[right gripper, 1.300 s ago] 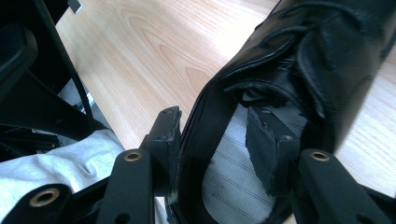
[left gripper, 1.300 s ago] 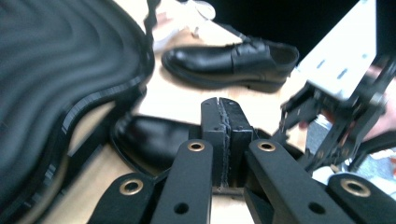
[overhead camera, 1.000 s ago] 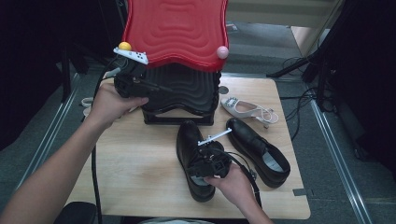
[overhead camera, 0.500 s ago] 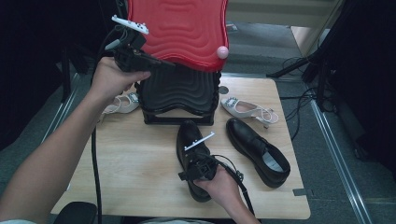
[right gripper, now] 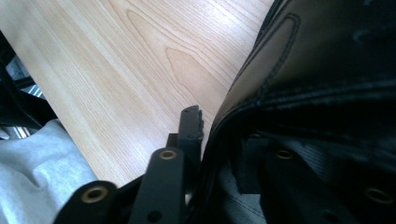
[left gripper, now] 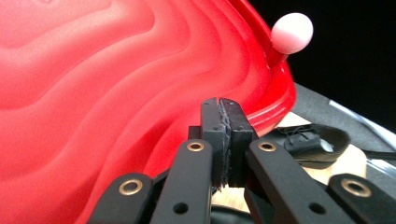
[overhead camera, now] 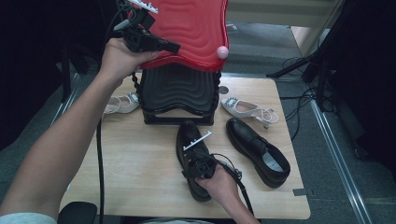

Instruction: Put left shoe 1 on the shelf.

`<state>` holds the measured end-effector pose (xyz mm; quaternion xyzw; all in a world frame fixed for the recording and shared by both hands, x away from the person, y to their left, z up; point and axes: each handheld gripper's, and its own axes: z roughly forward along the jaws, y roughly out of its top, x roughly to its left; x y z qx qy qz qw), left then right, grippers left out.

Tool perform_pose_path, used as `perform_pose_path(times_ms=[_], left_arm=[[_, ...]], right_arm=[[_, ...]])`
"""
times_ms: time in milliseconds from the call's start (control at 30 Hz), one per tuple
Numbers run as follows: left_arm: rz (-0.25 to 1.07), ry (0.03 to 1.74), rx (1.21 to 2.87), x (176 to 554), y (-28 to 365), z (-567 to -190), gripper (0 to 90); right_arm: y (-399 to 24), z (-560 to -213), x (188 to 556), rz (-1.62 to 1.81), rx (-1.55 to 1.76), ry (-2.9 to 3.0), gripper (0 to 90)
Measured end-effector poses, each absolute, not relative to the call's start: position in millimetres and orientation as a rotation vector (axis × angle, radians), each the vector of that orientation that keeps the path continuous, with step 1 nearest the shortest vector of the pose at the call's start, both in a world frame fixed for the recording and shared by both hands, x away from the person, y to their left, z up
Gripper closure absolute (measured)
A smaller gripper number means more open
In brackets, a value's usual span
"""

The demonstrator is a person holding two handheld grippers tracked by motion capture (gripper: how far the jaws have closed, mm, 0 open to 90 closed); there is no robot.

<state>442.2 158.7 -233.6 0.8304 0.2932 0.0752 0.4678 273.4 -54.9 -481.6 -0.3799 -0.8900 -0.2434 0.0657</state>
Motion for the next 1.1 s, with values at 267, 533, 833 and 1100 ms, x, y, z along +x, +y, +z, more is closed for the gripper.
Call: perform_pose_path(times_ms=[267, 533, 833, 1100], left_arm=[[0.193, 0.748, 2.038, 448.7, 157.1, -237.7, 89.2], [0.198, 0.746, 2.046, 451.4, 158.0, -239.2, 89.6], [0.197, 0.755, 2.047, 451.0, 157.4, -238.9, 89.8], [0.200, 0.758, 2.052, 450.7, 156.9, -238.5, 89.9]], right_arm=[[-70.7, -472.1, 275.2, -0.789, -1.142, -2.671, 85.0], [-92.9, -463.5, 281.3, -0.857, -1.119, -2.611, 86.1], [-112.3, -446.2, 287.6, -0.930, -1.096, -2.555, 87.6], [-114.6, -425.8, 286.1, -0.985, -1.053, -2.525, 87.6]])
